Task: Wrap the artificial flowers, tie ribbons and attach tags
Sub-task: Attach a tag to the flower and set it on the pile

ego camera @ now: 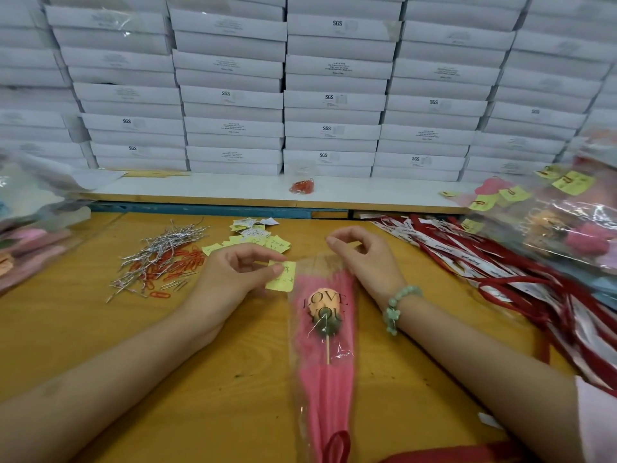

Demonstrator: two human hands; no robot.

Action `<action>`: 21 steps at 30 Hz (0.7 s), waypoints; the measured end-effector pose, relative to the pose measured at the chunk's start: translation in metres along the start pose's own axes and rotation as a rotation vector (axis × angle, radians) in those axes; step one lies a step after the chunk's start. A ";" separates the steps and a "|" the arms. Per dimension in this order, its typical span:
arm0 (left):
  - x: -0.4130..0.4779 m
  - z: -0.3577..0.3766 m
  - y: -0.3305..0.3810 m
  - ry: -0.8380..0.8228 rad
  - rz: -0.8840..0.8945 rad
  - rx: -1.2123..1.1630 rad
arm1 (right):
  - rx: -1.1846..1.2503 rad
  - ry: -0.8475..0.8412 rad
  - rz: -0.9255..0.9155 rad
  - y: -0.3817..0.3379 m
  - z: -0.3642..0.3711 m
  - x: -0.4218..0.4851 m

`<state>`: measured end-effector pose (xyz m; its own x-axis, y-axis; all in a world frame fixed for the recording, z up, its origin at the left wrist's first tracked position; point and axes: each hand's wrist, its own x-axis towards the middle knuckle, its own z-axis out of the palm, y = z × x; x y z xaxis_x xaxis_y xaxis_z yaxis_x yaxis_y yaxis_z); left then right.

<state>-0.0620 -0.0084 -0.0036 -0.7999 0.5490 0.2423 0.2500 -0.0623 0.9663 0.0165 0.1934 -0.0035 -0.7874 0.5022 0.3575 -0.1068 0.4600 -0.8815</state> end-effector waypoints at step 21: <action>-0.005 0.003 0.006 0.076 0.093 0.200 | -0.112 -0.126 -0.034 -0.001 0.005 -0.003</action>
<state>-0.0544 -0.0088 0.0010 -0.8052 0.4842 0.3424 0.4216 0.0612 0.9047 0.0160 0.1881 -0.0050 -0.8553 0.3921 0.3387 -0.0720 0.5574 -0.8271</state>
